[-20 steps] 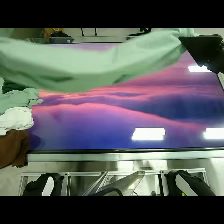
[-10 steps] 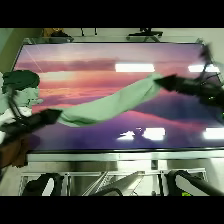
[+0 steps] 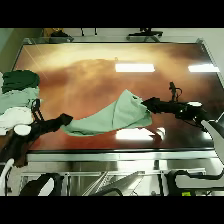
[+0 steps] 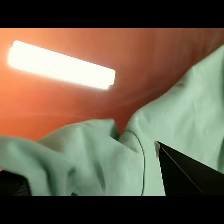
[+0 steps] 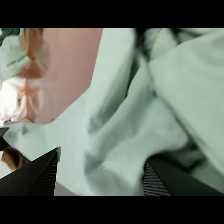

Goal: Fold the shirts.

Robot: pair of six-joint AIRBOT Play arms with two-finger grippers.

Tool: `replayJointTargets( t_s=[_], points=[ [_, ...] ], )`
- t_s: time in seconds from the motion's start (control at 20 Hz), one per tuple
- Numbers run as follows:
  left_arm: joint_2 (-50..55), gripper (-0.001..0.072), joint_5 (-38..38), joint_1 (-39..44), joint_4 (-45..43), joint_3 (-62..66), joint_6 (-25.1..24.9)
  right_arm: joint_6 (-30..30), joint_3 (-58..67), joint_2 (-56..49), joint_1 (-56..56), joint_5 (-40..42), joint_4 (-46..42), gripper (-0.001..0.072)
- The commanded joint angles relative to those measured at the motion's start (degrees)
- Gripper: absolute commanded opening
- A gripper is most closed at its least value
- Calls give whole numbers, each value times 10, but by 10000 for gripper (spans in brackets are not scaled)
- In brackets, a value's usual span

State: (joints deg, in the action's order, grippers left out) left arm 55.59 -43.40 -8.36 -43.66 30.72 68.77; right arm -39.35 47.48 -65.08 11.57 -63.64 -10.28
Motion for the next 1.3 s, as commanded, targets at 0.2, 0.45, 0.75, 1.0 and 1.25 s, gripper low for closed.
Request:
replayJointTargets(
  t_s=[0.2, 0.45, 0.75, 1.0, 1.25],
  points=[
    [173, 700, -166, -52, -3, 150, -19, -33, 14, 5, 42, -48, -78, 563],
    [219, 699, -198, -33, -2, 135, -30, -70, 13, -18, -10, -38, -134, 563],
    [218, 384, -199, -8, -1, 125, -34, -72, 16, -30, -29, -33, -136, 564],
    [218, 17, -205, -23, -1, 125, -37, -72, 27, 24, 56, -43, -145, 602],
    [218, 13, -205, -27, -2, 125, -43, -89, 10, 14, 56, -69, -184, 602]
  ],
)
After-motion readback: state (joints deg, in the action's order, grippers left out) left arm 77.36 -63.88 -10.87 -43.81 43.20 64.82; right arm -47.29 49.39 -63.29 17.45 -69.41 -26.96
